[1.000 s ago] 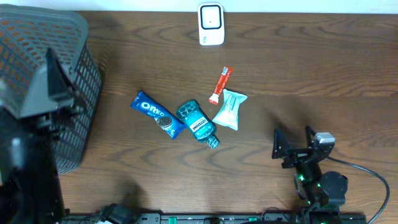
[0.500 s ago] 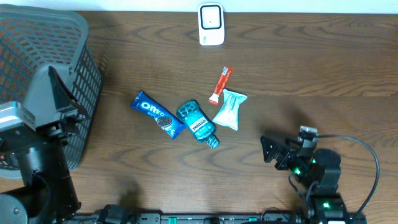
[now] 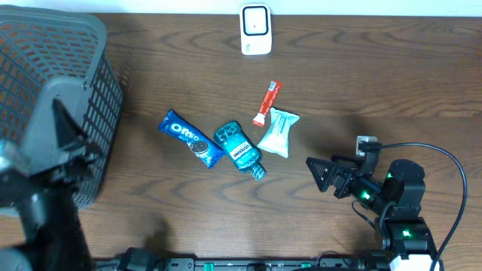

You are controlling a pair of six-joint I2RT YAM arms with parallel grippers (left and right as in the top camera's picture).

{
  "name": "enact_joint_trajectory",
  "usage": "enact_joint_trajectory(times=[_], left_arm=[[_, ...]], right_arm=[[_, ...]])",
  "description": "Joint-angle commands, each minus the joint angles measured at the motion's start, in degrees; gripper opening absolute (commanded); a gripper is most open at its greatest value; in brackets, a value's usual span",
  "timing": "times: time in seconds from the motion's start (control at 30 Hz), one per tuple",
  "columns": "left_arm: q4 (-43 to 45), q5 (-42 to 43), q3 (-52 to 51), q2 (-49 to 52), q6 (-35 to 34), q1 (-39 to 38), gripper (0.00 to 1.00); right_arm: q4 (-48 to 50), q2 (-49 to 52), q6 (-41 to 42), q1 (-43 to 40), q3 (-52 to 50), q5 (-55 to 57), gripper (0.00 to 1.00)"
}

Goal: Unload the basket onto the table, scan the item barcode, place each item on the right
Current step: 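Move the right gripper over the green wipes pack and lower it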

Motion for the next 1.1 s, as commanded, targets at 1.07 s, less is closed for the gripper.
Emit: enact_joint_trajectory(times=[1.07], left_arm=[[-1.7, -9.7, -22.6, -22.2, -0.2, 0.3, 0.98]], right_arm=[[-37.3, 45.6, 13.2, 26.8, 41.7, 32.0, 0.99]])
